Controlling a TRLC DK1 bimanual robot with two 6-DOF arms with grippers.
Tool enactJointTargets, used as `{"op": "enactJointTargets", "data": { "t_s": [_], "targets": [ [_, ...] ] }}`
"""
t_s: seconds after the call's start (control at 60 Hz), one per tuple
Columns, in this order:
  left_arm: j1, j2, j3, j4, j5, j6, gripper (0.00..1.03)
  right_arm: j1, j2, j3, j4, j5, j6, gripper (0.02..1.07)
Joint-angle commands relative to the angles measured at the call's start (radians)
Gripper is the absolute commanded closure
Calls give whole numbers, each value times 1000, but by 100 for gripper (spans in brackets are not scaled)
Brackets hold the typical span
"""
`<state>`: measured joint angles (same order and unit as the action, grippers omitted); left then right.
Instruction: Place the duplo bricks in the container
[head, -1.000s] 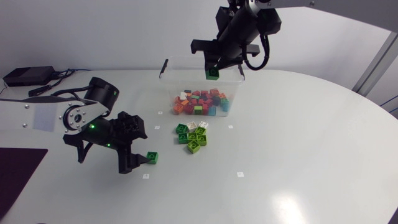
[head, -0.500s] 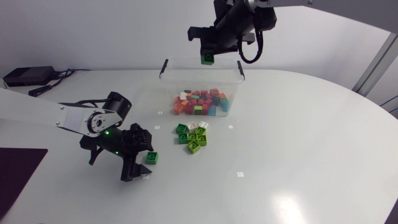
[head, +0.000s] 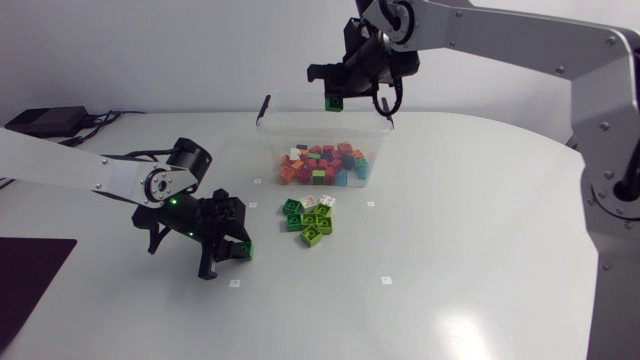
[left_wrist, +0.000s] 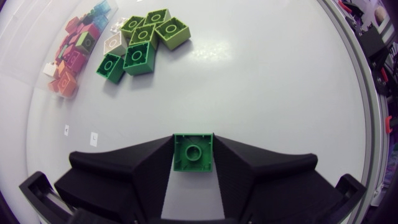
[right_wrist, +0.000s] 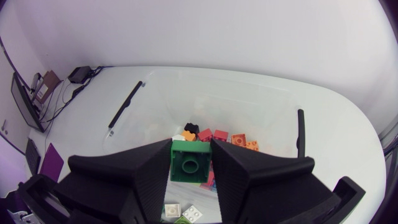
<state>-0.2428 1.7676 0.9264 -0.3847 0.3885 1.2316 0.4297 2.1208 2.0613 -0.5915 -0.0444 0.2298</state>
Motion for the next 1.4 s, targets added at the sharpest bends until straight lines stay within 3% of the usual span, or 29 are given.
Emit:
{"op": "enactJointTargets", "data": {
  "t_s": [0.0,0.1,0.217,0.383,0.733,1.117,1.383],
  "targets": [
    [19,-31,23,-29,6,23,74,-11,64,53,18,5,-18,71],
    [30,-76,31,-51,9,22,74,-11,100,89,16,32,-27,63],
    [36,-114,42,-75,10,22,74,-14,139,134,7,58,-38,37],
    [50,-163,95,-111,36,-9,74,-14,120,134,-7,81,-44,14],
    [43,-163,318,-91,130,-265,74,-9,-121,-171,99,90,-70,12],
    [28,1,526,161,139,-626,73,24,-348,-500,193,77,-115,12],
    [2,135,655,210,118,-715,73,50,-415,-687,271,23,-147,12]
  ]
}}
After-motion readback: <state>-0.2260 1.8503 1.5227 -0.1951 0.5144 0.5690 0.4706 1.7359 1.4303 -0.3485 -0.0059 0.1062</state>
